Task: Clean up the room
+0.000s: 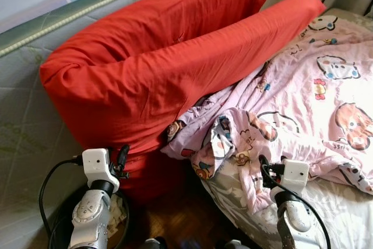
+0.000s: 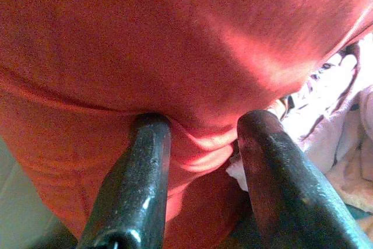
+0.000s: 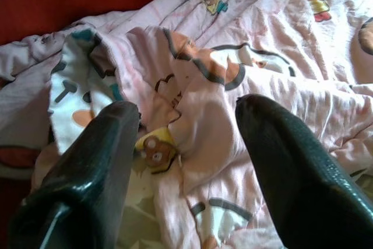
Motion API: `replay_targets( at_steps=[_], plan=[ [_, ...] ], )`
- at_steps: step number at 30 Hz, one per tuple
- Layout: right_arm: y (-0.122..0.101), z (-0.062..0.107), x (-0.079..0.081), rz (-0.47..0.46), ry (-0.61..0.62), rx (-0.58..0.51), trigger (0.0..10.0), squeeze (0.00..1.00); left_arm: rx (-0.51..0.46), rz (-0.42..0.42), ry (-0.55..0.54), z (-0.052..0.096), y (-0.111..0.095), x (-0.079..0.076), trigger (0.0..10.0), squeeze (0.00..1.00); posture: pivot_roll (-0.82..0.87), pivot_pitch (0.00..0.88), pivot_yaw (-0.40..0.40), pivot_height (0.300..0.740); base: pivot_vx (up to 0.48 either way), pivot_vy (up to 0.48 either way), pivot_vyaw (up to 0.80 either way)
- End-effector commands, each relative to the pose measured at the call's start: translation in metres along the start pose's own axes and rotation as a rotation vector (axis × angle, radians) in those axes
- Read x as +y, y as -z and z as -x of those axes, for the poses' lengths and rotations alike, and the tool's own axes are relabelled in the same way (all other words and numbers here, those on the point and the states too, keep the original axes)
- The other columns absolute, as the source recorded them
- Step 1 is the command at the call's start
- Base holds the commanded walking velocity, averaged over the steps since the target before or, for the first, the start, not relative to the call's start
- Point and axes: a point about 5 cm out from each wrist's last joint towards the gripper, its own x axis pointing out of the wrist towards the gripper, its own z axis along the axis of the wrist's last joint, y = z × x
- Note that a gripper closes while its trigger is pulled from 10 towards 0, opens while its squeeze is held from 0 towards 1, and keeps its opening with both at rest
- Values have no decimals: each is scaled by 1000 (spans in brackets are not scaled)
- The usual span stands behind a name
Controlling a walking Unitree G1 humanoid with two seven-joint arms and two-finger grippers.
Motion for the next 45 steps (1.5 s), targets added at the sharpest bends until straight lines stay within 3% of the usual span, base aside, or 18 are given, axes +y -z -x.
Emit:
replay_targets(
  at_steps=[1,5,13,29,45],
  plan=[
    [5,4,1,0,0,16,10000,0,-15,-23,23,0,-6,0,10000,0,1,200,14,691,0,0,0],
    [5,-1,4,11,-7,46,10000,0,-23,-22,13,-1,-8,3,10000,0,6,208,12,691,0,0,0],
    [5,0,6,0,-26,35,10000,0,-11,5,3,-1,-6,1,10000,0,-6,223,14,646,0,0,0],
    [13,2,10,-13,-40,84,10000,0,-1,8,-3,-3,-7,1,10000,0,-3,231,16,646,0,0,0],
    [14,-2,8,-11,-36,102,10000,0,10,13,17,-5,-5,-8,10000,0,-8,245,20,646,0,0,0]
  ],
)
